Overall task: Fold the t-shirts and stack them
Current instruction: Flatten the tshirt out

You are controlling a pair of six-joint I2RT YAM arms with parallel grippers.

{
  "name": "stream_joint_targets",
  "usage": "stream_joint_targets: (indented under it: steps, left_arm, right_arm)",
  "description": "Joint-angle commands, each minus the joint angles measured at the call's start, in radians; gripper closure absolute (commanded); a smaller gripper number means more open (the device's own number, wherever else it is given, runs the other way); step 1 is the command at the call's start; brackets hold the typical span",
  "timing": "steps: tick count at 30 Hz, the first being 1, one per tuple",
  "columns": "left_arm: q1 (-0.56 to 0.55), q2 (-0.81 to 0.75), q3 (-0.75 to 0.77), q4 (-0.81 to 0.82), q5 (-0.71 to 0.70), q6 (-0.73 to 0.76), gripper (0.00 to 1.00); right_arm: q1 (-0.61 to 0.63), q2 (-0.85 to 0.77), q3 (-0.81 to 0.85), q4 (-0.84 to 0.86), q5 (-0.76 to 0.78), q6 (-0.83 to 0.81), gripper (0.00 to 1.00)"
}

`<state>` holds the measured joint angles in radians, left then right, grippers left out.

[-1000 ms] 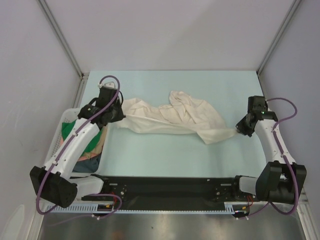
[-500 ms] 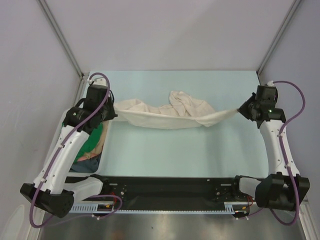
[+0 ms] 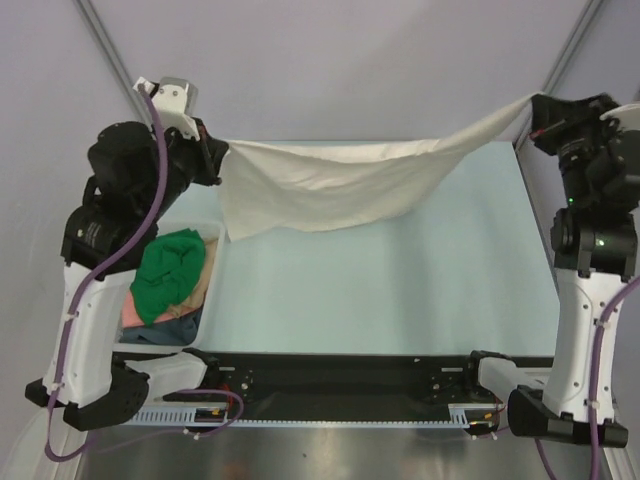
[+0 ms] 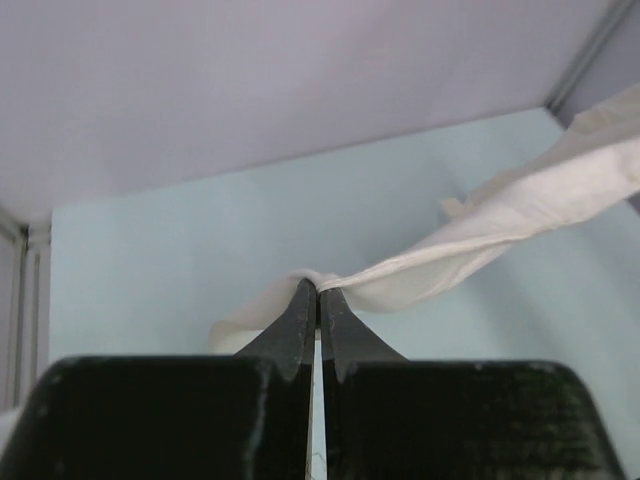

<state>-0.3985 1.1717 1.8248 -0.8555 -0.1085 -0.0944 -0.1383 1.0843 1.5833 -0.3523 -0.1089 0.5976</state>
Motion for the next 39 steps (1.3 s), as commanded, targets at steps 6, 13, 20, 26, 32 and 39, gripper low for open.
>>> stream_joint_targets:
  steps: [6, 13, 20, 26, 32, 39]
  left_arm:
    - [-0.085, -0.085, 0.209, 0.067, 0.131, 0.107, 1.0]
    - [-0.083, -0.266, 0.134, 0.127, 0.273, 0.059, 1.0]
    - [-0.085, -0.377, 0.031, 0.323, 0.291, 0.039, 1.0]
    - [-0.085, -0.277, 0.079, 0.367, 0.265, 0.055, 1.0]
    - [-0.083, -0.169, 0.085, 0.486, 0.155, 0.053, 1.0]
    - [-0.085, -0.224, 0.079, 0.518, 0.233, 0.013, 1.0]
  right_arm:
    - [-0.009, -0.168, 0.236, 0.111, 0.035, -0.143, 1.0]
    - [-0.007, -0.333, 0.265, 0.107, 0.043, -0.189, 1.0]
    - [-0.003, -0.371, 0.265, 0.147, 0.051, -0.239, 1.0]
    - [0.005, -0.301, 0.256, 0.188, 0.041, -0.252, 1.0]
    - [0.006, -0.209, 0.234, 0.283, 0.041, -0.182, 1.0]
    - [0.006, -0.271, 0.241, 0.312, 0.038, -0.168, 1.0]
